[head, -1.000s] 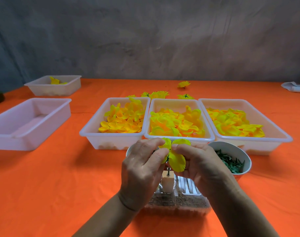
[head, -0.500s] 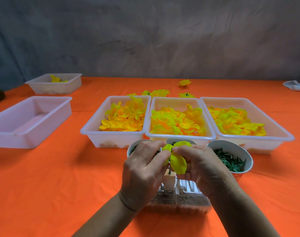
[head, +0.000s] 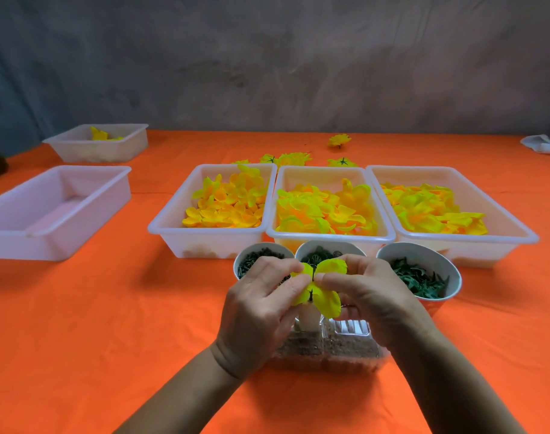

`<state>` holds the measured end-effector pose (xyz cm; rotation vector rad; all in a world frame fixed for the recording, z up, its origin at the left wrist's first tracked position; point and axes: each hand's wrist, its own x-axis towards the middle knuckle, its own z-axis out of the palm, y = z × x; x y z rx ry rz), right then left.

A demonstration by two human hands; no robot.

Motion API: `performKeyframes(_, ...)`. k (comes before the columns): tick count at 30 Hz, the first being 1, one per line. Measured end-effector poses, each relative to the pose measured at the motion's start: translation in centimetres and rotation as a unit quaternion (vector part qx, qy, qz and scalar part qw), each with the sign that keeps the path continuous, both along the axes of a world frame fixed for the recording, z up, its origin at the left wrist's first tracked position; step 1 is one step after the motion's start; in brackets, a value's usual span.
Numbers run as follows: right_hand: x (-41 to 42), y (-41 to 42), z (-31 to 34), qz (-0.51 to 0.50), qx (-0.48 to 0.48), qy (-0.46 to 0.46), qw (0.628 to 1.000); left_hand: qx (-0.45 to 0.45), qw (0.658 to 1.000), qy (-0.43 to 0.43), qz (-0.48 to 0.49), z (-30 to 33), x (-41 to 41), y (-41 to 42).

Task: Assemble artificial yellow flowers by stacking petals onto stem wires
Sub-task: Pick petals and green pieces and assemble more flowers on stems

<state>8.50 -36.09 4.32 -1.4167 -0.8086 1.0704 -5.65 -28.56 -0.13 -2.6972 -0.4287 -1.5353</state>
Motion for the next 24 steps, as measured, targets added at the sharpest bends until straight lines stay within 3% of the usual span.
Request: performKeyframes(24,0.5,0.5,-1.2,-0.009,-0.034,0.031,0.999,0.044,0.998,0.039,0.035,-0.1,-0.1,-0.3)
